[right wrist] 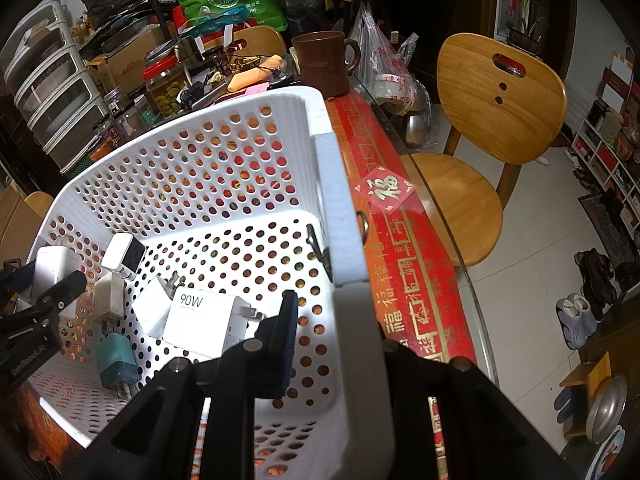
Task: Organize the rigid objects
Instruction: 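Grasp the yellow toy car with the left tool and lift it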
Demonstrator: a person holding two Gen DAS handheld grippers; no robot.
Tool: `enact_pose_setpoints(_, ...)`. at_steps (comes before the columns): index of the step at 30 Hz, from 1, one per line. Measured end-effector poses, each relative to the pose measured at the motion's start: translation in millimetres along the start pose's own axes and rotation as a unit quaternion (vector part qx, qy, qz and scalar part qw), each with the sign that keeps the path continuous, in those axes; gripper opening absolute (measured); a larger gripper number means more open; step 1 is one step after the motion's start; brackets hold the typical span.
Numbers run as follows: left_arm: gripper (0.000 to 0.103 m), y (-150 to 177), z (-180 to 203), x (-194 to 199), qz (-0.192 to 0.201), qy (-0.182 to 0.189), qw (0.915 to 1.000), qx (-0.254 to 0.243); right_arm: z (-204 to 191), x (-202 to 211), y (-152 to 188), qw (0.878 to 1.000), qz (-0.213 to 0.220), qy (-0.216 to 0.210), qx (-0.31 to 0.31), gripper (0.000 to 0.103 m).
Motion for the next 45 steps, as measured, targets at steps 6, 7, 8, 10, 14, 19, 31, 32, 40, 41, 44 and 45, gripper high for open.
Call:
enact_pose_setpoints(6,0.102,-13,-20,37,0.072,-0.009,0.9974,0.006,0,0,0,1.0,0.001,0.0,0.002,0.022)
enact_pose_setpoints(7,0.102,-14,-28,44,0.079,-0.008,0.9968,0.012,0,-1,0,1.0,0.001,0.0,0.002,0.022)
enact_pose_setpoints(8,0.102,-14,-40,53,0.088,-0.005,0.9958,0.024,0,-1,0,1.0,0.0,0.0,0.0,0.022)
enact_pose_setpoints(10,0.102,-9,-77,70,0.1,-0.007,0.9936,0.052,1,-2,1,1.0,0.0,0.0,0.001,0.021)
enact_pose_setpoints(14,0.102,18,-150,72,0.085,-0.035,0.9913,0.094,1,-4,0,1.0,0.001,-0.001,0.001,0.022)
enact_pose_setpoints(19,0.102,90,-224,26,0.033,-0.039,0.9875,0.149,2,-5,0,1.0,0.001,-0.001,0.001,0.022)
enact_pose_setpoints(31,0.067,145,-195,-51,-0.033,-0.072,0.9935,0.082,3,-2,4,1.0,0.001,-0.002,0.001,0.022)
enact_pose_setpoints(32,0.062,147,-191,-55,-0.04,-0.064,0.9937,0.083,3,-2,4,1.0,0.001,-0.002,0.001,0.022)
enact_pose_setpoints(40,0.02,142,-189,-48,-0.01,-0.058,0.9933,0.099,3,-1,4,1.0,0.002,-0.002,0.002,0.022)
enact_pose_setpoints(41,0.02,140,-193,-42,-0.003,-0.066,0.9925,0.103,3,-2,4,1.0,0.001,-0.002,0.001,0.022)
enact_pose_setpoints(44,0.02,132,-208,-24,0.014,-0.085,0.9897,0.114,3,-1,4,1.0,0.001,-0.002,0.001,0.022)
enact_pose_setpoints(45,0.02,129,-215,-16,0.021,-0.098,0.9881,0.116,3,-2,4,1.0,0.001,-0.002,0.001,0.022)
Point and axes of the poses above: each gripper's, at about its wrist camera, not at the fingertips, and x roughly against the way its jaws point, z to its right, y to its underside, the point moved 10 cm from there along -x, roughly the way its jaws point, and after that the axes turned 4 degrees about -y, right-handed, at the moved point
